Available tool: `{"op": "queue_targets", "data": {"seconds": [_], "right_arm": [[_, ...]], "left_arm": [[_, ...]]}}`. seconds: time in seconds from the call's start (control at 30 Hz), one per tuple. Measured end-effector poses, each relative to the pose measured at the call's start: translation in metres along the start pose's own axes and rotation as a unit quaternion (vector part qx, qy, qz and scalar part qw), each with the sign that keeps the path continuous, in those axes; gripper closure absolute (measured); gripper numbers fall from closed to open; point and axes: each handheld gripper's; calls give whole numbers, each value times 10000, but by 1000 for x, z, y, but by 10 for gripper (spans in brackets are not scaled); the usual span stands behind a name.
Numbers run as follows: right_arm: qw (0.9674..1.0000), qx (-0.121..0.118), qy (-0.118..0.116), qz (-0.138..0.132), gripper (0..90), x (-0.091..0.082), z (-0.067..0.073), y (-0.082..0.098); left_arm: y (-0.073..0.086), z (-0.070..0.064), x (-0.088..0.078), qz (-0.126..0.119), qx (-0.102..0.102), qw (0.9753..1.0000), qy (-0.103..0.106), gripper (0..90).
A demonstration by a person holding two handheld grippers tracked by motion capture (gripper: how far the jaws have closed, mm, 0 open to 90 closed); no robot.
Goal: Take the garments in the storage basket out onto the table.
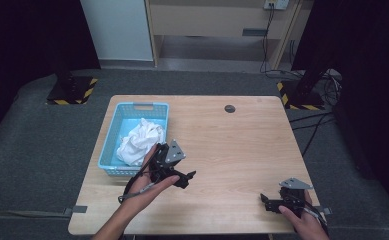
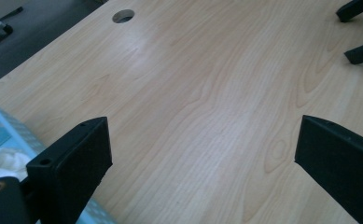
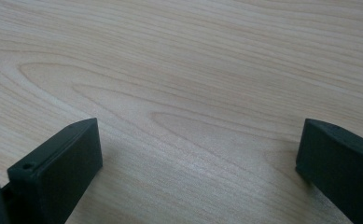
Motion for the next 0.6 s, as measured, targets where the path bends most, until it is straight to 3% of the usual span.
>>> {"op": "queue_targets", "data": {"seconds": [0.17, 0.27, 0.6], "right_arm": [[10000, 1, 1, 1, 2, 0, 0, 0], [10000, -19, -9, -7, 5, 0, 0, 0], [10000, -25, -18, -5, 5, 0, 0, 0]], "left_arm": [[1, 17, -1, 79, -42, 9999, -136, 28], [1, 34, -4, 39, -149, 9995, -291, 28], [4, 64, -3, 71, -323, 9981, -525, 27]]}}
Point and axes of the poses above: each handheld gripper's, and its own axes: x roughly forward along the jaws, y roughly out of its underside, z roughly to its left, and after that the axes turned 10 degrees about -z, right-handed
